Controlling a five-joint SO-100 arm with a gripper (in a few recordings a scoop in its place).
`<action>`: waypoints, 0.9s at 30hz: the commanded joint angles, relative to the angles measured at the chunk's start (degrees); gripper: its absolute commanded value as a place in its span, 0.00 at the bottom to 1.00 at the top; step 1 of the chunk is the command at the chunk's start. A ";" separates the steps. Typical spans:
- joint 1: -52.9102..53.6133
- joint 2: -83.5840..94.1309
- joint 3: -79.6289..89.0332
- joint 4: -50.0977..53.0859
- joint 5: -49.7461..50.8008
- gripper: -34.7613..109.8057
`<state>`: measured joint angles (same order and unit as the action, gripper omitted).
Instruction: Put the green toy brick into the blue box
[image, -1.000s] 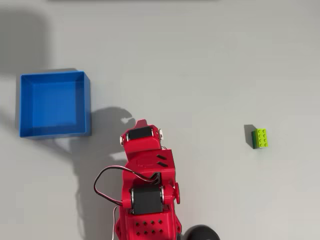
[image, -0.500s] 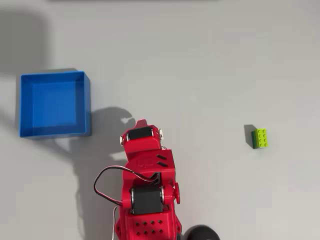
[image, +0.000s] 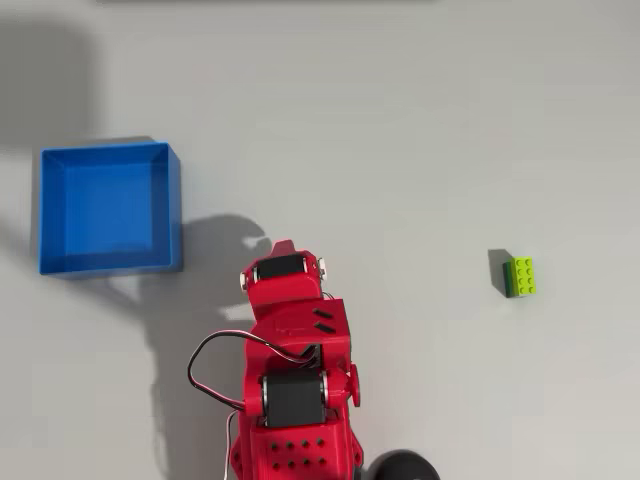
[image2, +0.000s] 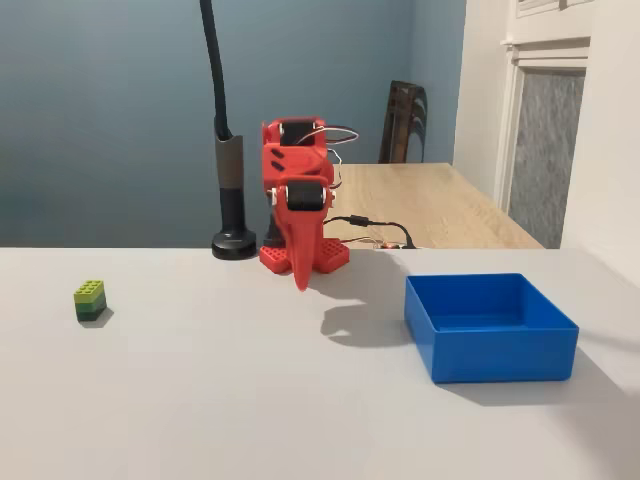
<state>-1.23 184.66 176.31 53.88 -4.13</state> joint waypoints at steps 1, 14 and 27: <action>0.00 0.70 -7.29 -0.53 0.79 0.24; 5.45 -16.70 -21.45 -0.44 4.31 0.24; 21.27 -39.11 -36.91 0.44 2.81 0.32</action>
<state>16.26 148.80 145.11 53.88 1.23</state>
